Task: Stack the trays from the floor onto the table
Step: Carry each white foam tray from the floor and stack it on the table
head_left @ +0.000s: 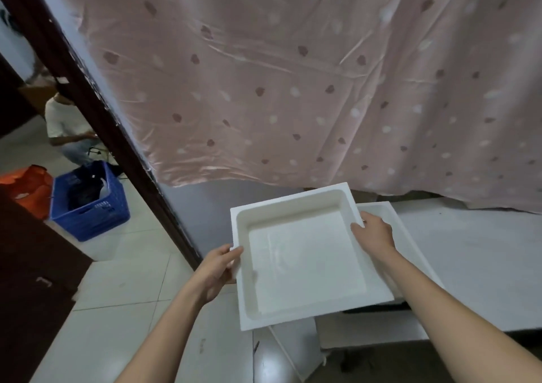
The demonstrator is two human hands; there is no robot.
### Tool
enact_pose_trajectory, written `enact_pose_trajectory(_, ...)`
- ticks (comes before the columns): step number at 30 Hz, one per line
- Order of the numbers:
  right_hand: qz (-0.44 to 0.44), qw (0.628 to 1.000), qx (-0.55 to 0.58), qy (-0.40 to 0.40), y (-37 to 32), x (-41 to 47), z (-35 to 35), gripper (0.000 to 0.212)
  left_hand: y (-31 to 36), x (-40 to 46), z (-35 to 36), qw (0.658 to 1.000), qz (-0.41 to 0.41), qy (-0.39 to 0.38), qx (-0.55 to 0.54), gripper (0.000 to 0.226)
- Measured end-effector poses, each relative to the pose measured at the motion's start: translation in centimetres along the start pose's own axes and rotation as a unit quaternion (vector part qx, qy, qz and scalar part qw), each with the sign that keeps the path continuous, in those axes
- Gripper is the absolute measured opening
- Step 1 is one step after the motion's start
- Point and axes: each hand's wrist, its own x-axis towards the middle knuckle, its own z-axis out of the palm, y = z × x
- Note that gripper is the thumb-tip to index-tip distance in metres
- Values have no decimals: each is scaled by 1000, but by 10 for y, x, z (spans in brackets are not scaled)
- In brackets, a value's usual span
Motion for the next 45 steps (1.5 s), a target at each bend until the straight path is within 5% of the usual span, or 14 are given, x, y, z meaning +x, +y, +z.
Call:
enact_pose_trajectory(11,-72,995,-71,-5,-5,32,-51,36,33,41,40,999,5,48,23,28)
enact_pose_trajectory(14,-90,992,-83,-4,-11,40,-60,32,42,51,45,991,44,69,110,32)
enact_pose_trajectory(17,-97,991,-90,-16,-21,47,-67,30,52,57,50,971,89,50,214,57)
enact_pose_trajectory(21,-126,985,-115,-8,-37,59,-79,26,65,60,60,910,119,40,394,21)
enact_pose_trajectory(25,-172,972,-157,-27,-54,67,-85,29,74,61,75,868,124,23,480,17)
enact_pose_trajectory(37,-210,963,-170,-23,-73,70,-72,33,58,52,94,912,125,42,388,18)
enact_pose_trajectory(45,-184,957,-192,112,-47,70,-86,65,58,49,98,956,108,80,259,19)
